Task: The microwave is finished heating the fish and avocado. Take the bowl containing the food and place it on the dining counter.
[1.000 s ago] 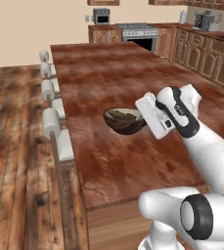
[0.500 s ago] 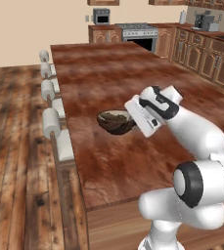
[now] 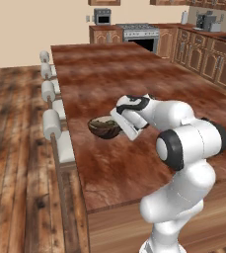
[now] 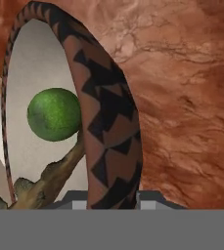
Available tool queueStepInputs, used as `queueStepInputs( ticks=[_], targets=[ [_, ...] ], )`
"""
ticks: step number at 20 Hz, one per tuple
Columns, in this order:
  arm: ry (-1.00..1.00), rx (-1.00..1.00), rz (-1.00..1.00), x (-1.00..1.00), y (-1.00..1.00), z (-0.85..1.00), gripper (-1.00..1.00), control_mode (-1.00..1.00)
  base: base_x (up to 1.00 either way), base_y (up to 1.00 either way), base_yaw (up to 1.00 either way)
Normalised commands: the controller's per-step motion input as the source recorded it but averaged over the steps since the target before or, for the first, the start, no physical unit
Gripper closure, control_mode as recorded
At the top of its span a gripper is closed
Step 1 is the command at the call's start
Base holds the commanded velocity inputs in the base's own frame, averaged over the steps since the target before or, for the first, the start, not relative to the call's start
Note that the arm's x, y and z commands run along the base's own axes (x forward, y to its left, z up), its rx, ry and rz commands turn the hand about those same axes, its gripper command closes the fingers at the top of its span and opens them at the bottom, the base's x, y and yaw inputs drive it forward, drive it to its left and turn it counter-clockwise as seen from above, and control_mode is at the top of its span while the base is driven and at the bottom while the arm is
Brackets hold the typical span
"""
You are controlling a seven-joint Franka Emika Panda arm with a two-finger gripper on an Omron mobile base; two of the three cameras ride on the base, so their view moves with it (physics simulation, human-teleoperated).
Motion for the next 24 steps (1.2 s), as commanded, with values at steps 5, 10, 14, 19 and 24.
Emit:
queueStepInputs(
  ticks=[5,10,14,19,24],
  targets=[
    [0.0,-0.04,0.0,0.86,0.05,-0.4,1.0,-1.0,0.0,0.0,0.0],
    [0.0,-0.04,0.0,0.49,0.0,-0.46,1.0,-1.0,0.0,0.0,0.0],
    [0.0,-0.08,0.0,0.2,0.0,-0.37,1.0,-1.0,0.0,0.0,0.0],
    [0.0,-0.1,0.0,0.25,0.09,-0.23,1.0,-1.0,0.0,0.0,0.0],
    [0.0,-0.02,-0.03,-0.01,0.12,0.2,-1.0,-1.0,0.0,0.0,0.0]
  ],
)
